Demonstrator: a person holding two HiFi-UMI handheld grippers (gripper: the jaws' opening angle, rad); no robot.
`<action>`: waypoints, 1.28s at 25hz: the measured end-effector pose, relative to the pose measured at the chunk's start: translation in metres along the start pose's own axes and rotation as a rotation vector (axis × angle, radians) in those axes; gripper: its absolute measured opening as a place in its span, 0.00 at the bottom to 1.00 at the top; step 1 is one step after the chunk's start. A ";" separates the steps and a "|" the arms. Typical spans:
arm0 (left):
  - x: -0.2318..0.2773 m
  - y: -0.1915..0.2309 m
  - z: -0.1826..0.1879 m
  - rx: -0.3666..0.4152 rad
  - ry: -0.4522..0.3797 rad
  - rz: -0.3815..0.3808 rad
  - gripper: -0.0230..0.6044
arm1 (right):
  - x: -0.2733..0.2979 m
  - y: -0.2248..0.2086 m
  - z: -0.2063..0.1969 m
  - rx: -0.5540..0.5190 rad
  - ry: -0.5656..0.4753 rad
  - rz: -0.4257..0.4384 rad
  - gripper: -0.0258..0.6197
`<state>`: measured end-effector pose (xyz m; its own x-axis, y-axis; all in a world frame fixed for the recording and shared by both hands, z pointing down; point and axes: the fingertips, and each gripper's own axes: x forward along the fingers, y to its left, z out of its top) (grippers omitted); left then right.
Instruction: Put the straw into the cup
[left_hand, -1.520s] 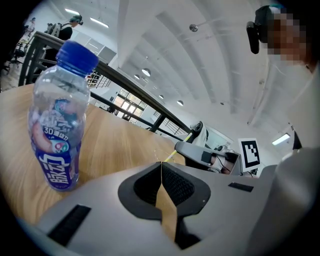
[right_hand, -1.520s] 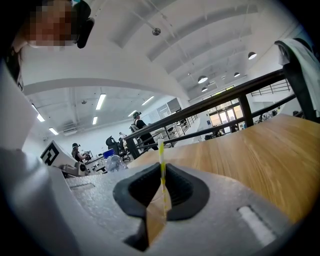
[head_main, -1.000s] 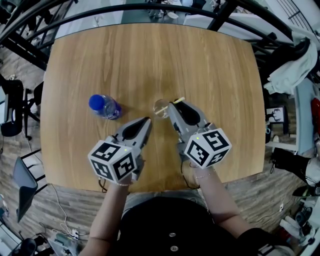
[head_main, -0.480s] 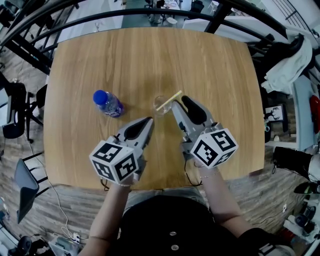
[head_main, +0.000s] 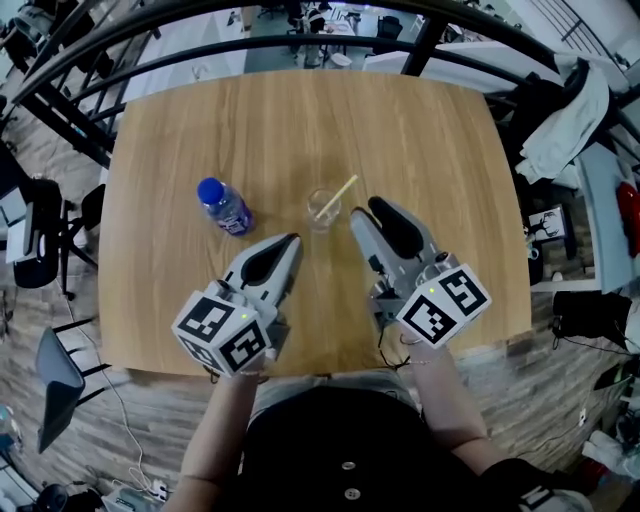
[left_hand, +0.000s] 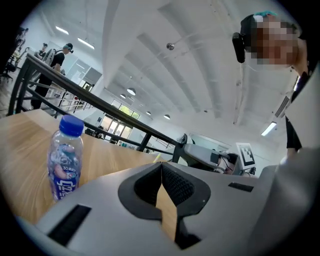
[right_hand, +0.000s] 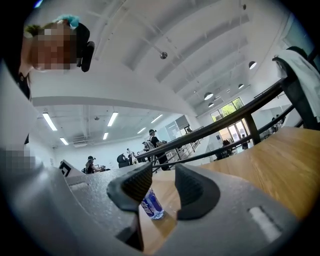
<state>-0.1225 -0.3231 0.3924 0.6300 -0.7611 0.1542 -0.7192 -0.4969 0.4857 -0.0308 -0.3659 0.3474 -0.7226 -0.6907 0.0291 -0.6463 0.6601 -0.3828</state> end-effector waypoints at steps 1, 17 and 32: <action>-0.003 -0.003 0.002 0.016 -0.003 -0.002 0.06 | -0.004 0.004 0.002 -0.001 -0.001 0.006 0.25; -0.021 -0.028 -0.018 0.038 0.053 0.040 0.06 | -0.040 0.040 -0.007 -0.013 0.009 0.060 0.04; -0.023 -0.031 -0.043 0.061 0.110 0.090 0.06 | -0.047 0.047 -0.045 -0.006 0.132 0.061 0.04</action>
<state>-0.1026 -0.2722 0.4112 0.5881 -0.7552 0.2894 -0.7885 -0.4557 0.4131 -0.0382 -0.2885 0.3694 -0.7862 -0.6047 0.1274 -0.6016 0.7015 -0.3820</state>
